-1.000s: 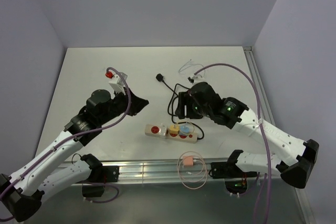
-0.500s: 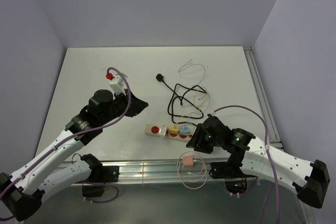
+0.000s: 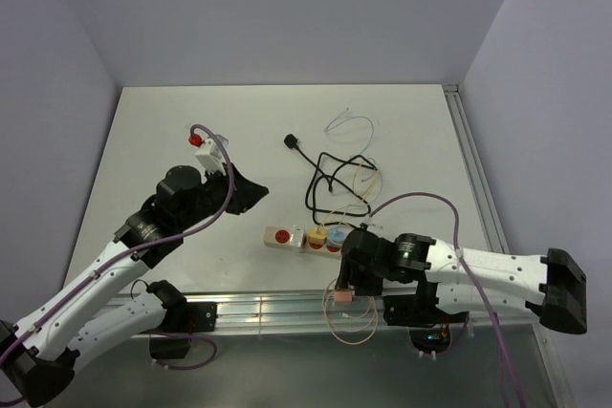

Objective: Insert the plug

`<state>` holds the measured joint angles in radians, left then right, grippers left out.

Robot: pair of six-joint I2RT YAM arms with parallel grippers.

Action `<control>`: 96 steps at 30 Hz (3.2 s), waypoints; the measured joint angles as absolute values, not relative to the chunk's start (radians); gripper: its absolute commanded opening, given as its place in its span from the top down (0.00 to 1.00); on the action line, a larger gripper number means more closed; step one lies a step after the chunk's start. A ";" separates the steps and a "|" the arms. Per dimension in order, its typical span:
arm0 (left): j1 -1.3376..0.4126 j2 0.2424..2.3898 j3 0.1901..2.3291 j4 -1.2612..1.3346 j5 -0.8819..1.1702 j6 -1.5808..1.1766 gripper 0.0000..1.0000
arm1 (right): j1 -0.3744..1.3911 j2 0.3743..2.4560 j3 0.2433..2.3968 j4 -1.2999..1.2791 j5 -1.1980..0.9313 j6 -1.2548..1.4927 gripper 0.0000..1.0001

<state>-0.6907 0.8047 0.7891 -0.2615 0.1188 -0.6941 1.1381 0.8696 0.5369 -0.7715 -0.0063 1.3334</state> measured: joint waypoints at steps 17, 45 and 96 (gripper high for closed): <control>-0.691 0.763 0.781 -0.299 0.113 -0.693 0.89 | 1.341 1.260 0.696 -0.799 0.135 1.311 0.34; -0.691 0.661 0.771 -0.418 -0.035 -0.715 0.89 | 1.375 1.258 1.026 -0.909 0.284 0.940 1.00; -0.710 0.706 0.590 0.127 0.406 -0.673 0.02 | 0.875 1.245 1.455 -0.839 -0.121 0.503 1.00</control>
<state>-0.7105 0.7055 0.5900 0.1268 0.4061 -0.6735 0.8749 1.2453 1.4548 -0.8394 -0.1207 0.5030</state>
